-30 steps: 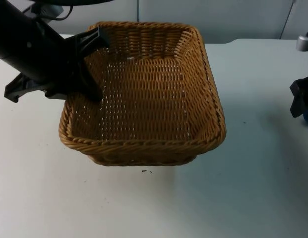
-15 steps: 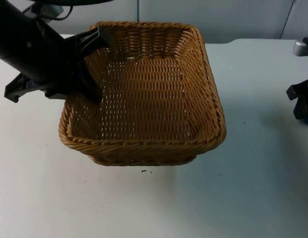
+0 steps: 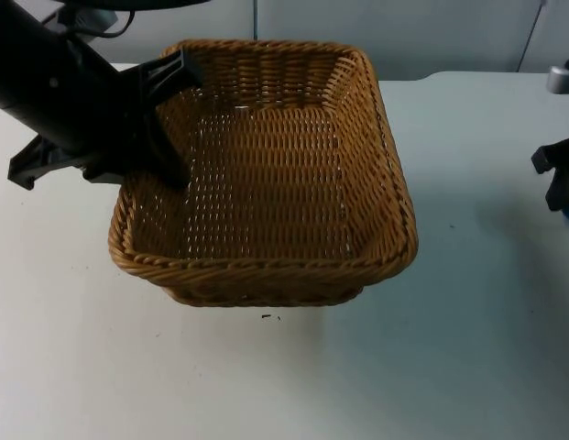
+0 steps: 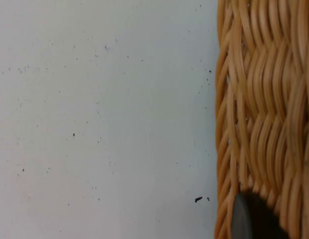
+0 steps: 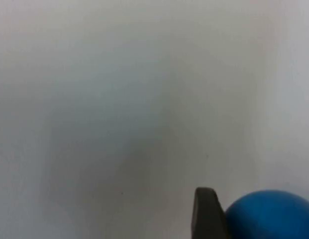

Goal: Pick up the basket with the left hand and place the ball into the basket with the right hand.

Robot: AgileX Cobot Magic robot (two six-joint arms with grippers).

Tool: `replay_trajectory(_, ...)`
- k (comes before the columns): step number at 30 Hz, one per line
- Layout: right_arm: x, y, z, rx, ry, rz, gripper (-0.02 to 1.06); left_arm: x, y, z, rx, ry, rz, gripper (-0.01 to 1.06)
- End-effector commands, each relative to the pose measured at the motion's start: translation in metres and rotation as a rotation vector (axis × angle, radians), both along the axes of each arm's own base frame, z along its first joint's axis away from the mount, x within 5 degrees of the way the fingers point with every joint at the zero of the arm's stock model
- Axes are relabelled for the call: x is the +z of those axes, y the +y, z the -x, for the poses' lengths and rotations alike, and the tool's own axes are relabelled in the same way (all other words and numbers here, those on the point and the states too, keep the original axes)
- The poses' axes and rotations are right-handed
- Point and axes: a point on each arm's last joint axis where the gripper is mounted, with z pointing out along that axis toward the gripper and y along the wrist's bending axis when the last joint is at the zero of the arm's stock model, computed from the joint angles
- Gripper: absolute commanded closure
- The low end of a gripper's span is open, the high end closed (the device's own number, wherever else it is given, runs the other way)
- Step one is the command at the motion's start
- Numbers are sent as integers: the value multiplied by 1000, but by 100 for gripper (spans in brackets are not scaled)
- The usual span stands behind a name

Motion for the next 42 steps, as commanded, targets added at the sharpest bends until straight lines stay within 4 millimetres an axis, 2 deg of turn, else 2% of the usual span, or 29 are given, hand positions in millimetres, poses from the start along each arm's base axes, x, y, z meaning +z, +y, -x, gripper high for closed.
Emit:
replay_trajectory(1, 36, -3, -3, -33, -73, -14, 105, 6, -2, 1, 11, -3, 27, 104)
replay_trajectory(2, 53, -3, -2, -35, -92, -17, 105, 6, -2, 1, 11, -3, 27, 104)
replay_trajectory(3, 53, -3, -2, -35, -92, -17, 105, 6, -2, 1, 11, -3, 27, 104)
replay_trajectory(7, 123, 4, 4, -44, -185, -93, 105, 6, -2, 1, 12, -3, 28, 104)
replay_trajectory(8, 123, 4, 4, -44, -185, -93, 105, 6, -2, 1, 12, -3, 28, 104)
replay_trajectory(11, 170, 20, 15, 19, -266, -175, 105, 6, -2, 1, 15, -6, 27, 104)
replay_trajectory(12, 170, 20, 15, 19, -266, -175, 105, 6, -2, 1, 15, -6, 27, 104)
replay_trajectory(15, 191, 44, 23, 77, -314, -235, 105, 6, -2, 1, 16, -5, 29, 104)
replay_trajectory(16, 194, 53, 24, 107, -324, -252, 105, 6, -2, 1, 16, -5, 29, 104)
replay_trajectory(17, 194, 53, 24, 107, -324, -252, 105, 6, -2, 1, 16, -5, 29, 104)
replay_trajectory(21, 197, 95, 30, 210, -344, -302, 105, 6, -2, 1, 14, -2, 30, 104)
replay_trajectory(22, 197, 95, 30, 210, -344, -302, 105, 6, -2, 1, 14, -2, 30, 104)
replay_trajectory(24, 199, 115, 33, 253, -366, -311, 105, 6, -2, 1, 12, -1, 31, 104)
replay_trajectory(27, 200, 129, 36, 287, -369, -317, 105, 6, -2, 1, 12, -1, 31, 104)
replay_trajectory(42, 200, 132, 37, 287, -368, -332, 105, 6, -2, 1, 13, 0, 33, 104)
